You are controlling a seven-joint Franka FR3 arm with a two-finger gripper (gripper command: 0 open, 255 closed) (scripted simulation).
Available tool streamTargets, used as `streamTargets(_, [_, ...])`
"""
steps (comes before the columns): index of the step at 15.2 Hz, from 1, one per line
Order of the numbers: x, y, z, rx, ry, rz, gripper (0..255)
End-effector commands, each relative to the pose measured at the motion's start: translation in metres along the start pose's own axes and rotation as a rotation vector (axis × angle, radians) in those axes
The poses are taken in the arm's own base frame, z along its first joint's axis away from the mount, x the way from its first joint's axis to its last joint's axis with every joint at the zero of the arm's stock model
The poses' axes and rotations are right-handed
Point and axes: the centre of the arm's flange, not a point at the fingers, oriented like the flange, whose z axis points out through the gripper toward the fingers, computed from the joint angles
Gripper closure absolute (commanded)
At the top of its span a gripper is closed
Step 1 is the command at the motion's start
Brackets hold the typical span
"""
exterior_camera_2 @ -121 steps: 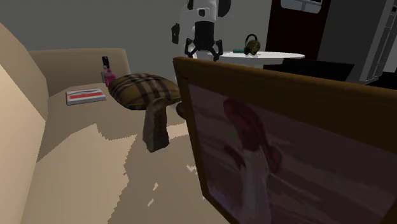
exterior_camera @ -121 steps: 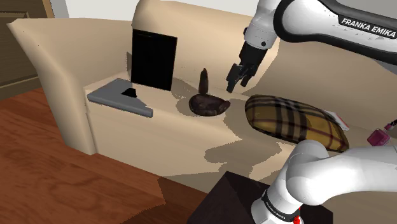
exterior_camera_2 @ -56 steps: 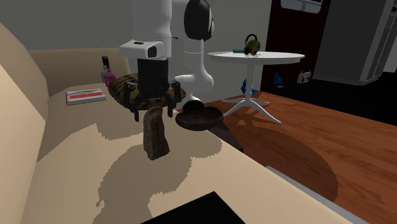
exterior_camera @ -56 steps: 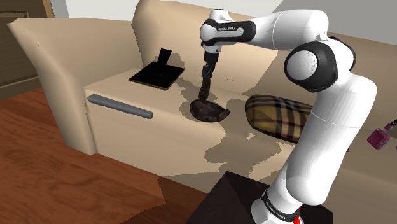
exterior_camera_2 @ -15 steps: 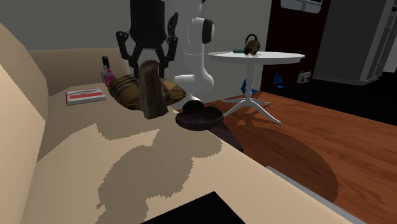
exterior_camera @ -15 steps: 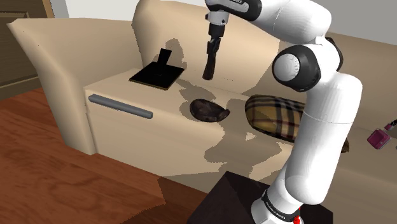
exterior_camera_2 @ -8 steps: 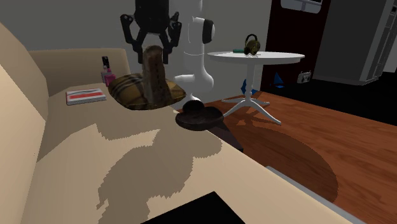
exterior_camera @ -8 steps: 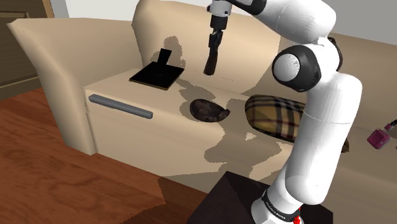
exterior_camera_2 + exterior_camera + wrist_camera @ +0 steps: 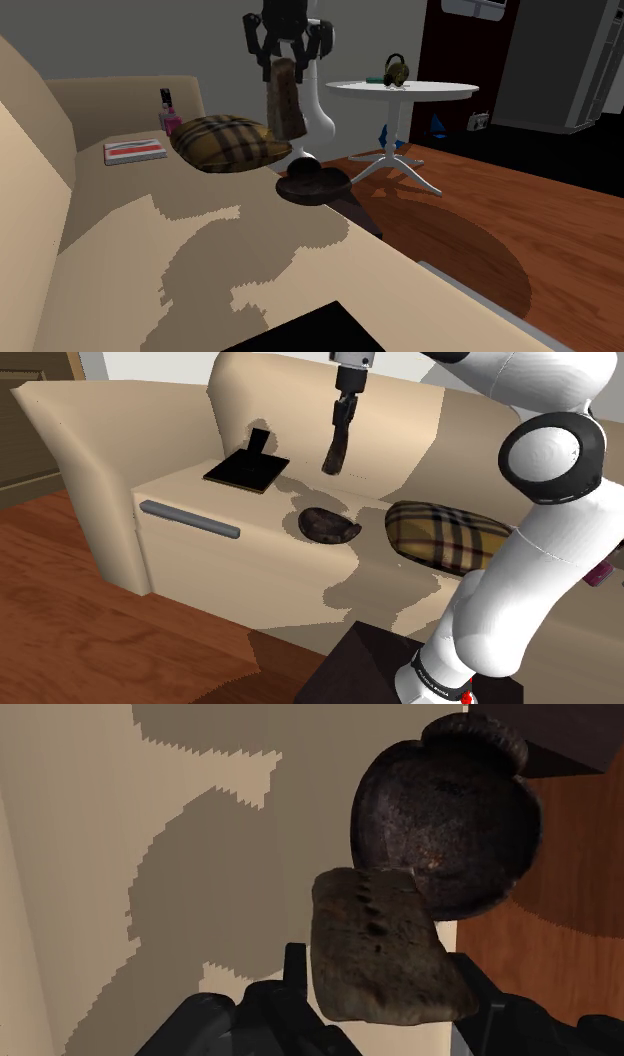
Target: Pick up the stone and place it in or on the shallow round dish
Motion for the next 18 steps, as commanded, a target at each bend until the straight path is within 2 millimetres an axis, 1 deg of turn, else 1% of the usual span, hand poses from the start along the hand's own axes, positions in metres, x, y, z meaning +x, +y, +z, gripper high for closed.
streamTargets(1, [-0.01, -0.025, -0.007, -0.001, 0.0, 0.001, 255])
streamTargets(6, [-0.035, -0.083, -0.025, -0.001, 0.0, 0.001, 255])
streamTargets(7, [-0.039, -0.091, -0.028, -0.001, 0.0, 0.001, 255])
streamTargets(18, [-0.038, -0.095, 0.03, -0.001, 0.0, 0.001, 255])
